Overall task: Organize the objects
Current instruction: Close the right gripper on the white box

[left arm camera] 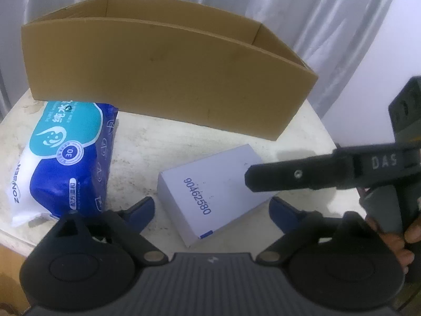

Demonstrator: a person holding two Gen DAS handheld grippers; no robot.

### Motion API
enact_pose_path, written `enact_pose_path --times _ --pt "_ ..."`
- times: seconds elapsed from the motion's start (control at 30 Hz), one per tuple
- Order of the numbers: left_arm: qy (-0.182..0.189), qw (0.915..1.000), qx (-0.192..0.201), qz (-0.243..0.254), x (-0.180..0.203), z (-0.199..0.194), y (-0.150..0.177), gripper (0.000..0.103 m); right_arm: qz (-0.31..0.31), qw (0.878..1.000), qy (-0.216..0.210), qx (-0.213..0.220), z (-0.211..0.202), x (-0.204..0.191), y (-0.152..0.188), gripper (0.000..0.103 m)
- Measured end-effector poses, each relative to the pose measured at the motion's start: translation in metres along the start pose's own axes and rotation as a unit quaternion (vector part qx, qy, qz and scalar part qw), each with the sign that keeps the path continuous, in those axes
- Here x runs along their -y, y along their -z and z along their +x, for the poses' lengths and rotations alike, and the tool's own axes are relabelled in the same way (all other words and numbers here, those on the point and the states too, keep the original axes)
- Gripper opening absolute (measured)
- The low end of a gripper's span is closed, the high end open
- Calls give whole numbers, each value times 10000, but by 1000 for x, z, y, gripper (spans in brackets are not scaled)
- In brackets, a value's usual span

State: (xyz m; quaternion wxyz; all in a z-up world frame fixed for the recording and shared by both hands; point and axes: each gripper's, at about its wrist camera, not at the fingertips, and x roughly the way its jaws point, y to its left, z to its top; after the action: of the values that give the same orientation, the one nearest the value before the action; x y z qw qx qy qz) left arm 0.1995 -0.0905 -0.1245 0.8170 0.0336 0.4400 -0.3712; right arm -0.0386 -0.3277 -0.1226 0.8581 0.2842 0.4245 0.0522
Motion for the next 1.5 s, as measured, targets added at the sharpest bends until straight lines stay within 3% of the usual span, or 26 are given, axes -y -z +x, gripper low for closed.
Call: enact_pose_path --times 0.33,0.47,0.73,0.97,1.23,1.5 --pt "115 9999 -44 -25 -3 1 -1 83 -102 9995 -302 -80 8 -6 -1 96" --pt "122 9999 -66 -15 1 0 2 75 -105 9986 -492 -166 9 -9 1 87" --pt "122 9994 -208 262 13 -5 10 65 -306 9989 -298 -181 1 -9 5 82" --pt "-31 9985 -309 452 15 0 10 63 -130 9995 -246 -129 -1 4 8 64" --pt "-55 9983 -319 491 16 -4 12 56 -293 9993 -156 -153 -5 0 9 61" --pt "-83 9980 -408 486 15 -1 6 56 -279 9995 -122 -92 -5 1 8 59"
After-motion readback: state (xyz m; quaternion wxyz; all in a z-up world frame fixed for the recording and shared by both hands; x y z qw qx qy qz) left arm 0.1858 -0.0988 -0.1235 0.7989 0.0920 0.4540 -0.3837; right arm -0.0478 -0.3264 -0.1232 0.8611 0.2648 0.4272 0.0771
